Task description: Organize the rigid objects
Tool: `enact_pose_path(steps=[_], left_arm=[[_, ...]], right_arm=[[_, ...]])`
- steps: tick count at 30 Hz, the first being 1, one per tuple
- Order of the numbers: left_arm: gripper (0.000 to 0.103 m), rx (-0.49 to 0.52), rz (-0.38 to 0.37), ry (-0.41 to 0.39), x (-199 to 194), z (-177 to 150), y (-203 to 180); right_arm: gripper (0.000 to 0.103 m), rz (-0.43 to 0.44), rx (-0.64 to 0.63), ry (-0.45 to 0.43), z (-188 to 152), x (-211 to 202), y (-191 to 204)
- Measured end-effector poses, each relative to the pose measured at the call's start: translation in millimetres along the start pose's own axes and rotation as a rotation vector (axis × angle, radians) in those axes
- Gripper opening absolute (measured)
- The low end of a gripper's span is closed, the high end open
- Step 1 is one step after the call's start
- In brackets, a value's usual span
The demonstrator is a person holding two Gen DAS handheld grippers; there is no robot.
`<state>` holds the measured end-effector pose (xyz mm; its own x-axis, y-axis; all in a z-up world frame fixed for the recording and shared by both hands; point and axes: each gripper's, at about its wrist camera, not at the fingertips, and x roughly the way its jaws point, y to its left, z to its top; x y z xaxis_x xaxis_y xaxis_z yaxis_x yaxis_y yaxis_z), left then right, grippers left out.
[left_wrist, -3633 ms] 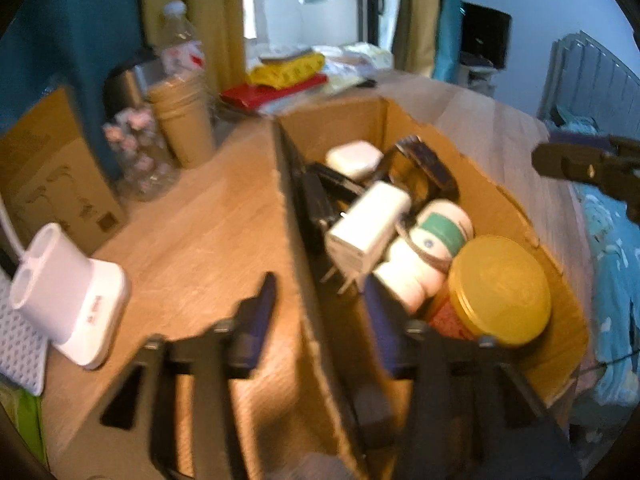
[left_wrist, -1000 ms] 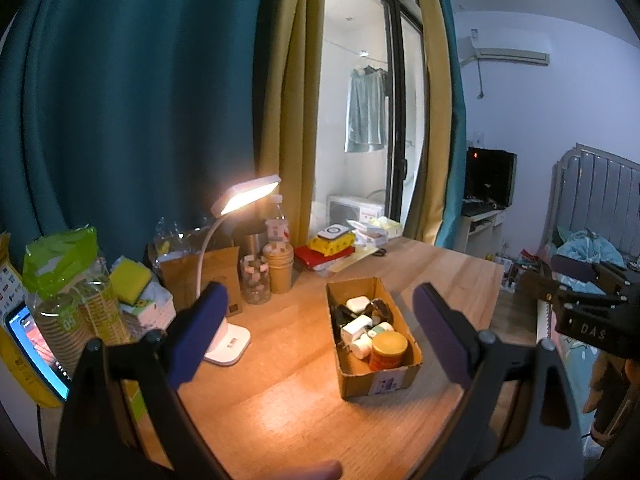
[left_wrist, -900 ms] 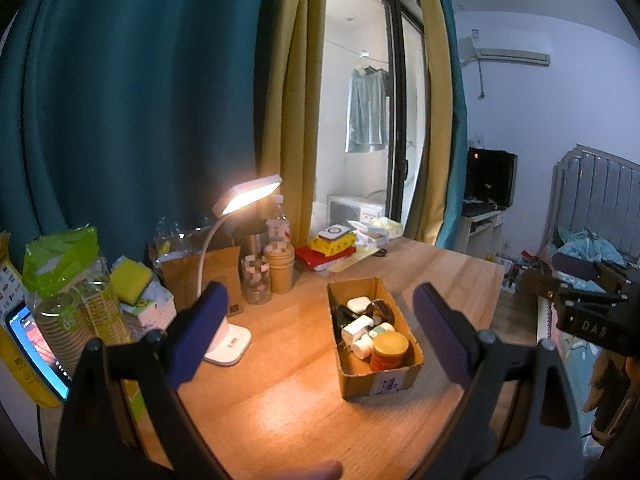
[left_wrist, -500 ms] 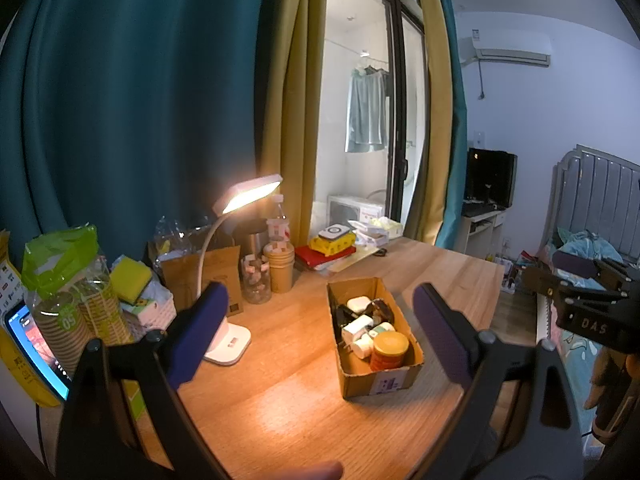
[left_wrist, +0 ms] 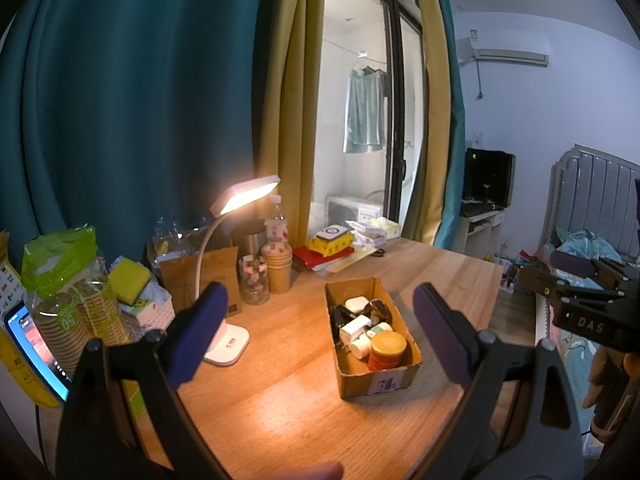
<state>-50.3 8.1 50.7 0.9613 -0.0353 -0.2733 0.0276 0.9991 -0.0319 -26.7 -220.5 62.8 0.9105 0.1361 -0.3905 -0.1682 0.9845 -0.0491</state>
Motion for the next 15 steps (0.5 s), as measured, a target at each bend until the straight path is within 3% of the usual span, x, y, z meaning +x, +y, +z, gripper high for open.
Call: enact_pose_path(steps=[15], left_arm=[[0.095,-0.002,0.001,0.001,-1.0,0.3,0.3]], right_arm=[[0.070,-0.001,0.001,0.004,-0.4,0.7,0.7]])
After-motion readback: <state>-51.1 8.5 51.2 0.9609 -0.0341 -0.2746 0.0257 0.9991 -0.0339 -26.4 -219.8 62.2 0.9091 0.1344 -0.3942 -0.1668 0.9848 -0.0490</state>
